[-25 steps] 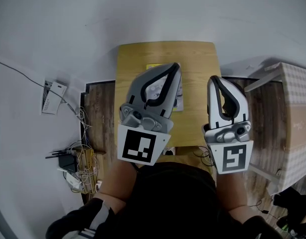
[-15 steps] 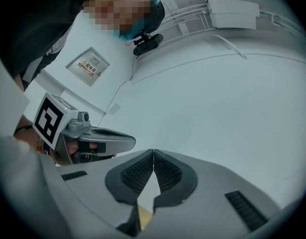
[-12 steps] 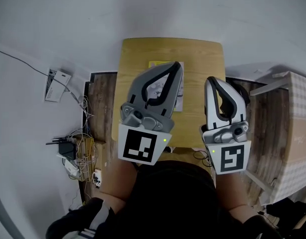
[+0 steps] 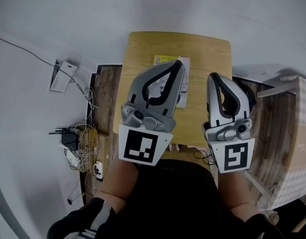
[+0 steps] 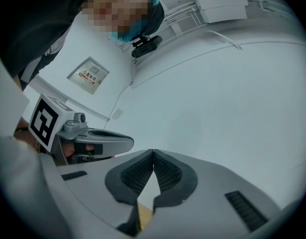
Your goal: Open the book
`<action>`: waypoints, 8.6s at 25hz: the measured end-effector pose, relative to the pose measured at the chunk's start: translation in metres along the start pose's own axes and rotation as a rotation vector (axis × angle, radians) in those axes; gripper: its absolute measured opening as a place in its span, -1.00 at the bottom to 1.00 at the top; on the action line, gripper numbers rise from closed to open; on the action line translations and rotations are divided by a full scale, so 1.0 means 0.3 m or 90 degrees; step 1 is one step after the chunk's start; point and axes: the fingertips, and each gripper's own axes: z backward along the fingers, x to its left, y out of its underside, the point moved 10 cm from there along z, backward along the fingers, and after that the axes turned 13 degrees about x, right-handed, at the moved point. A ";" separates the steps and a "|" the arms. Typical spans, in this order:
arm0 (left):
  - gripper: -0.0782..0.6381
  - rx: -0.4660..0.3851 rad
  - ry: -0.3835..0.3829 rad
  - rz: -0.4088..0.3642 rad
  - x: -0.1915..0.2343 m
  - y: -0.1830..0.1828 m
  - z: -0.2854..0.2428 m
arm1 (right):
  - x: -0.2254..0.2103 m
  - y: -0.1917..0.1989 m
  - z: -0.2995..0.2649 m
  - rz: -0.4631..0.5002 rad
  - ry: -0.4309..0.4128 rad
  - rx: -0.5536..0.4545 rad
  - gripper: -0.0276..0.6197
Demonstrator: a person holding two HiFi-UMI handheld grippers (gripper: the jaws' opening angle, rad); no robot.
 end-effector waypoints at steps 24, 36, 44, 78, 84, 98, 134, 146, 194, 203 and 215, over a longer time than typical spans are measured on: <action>-0.76 -0.059 0.178 0.030 0.234 0.164 0.028 | 0.256 0.038 -0.146 -0.008 0.145 0.118 -0.82; -0.76 -0.039 0.162 0.080 0.237 0.238 0.026 | 0.212 0.205 -0.184 -0.105 0.094 0.216 -0.82; -0.76 -0.010 0.139 0.109 0.240 0.275 0.013 | 0.183 0.339 -0.219 -0.142 0.059 0.305 -0.51; -0.76 0.074 0.184 0.074 0.156 0.426 -0.123 | 0.157 0.879 -0.243 -0.296 0.047 0.581 -0.49; -0.76 0.082 0.192 0.082 0.141 0.451 -0.136 | 0.157 0.931 -0.256 -0.315 0.040 0.613 -0.49; -0.76 0.091 0.200 0.097 0.141 0.485 -0.158 | 0.180 1.033 -0.283 -0.380 0.039 0.697 -0.55; -0.76 0.101 0.203 0.110 0.121 0.516 -0.156 | 0.158 0.980 -0.238 -0.450 0.032 0.583 -0.79; -0.76 0.097 0.198 0.116 0.126 0.515 -0.144 | 0.172 0.952 -0.247 -0.454 0.016 0.563 -0.78; -0.76 0.098 0.203 0.118 0.155 0.524 -0.147 | 0.168 1.012 -0.264 -0.434 0.041 0.666 -0.75; -0.76 0.097 0.204 0.112 0.179 0.527 -0.144 | 0.195 0.933 -0.254 -0.413 0.070 0.613 -0.80; -0.76 0.079 0.211 0.109 0.257 0.530 -0.118 | 0.292 0.810 -0.325 -0.274 0.091 0.647 -0.80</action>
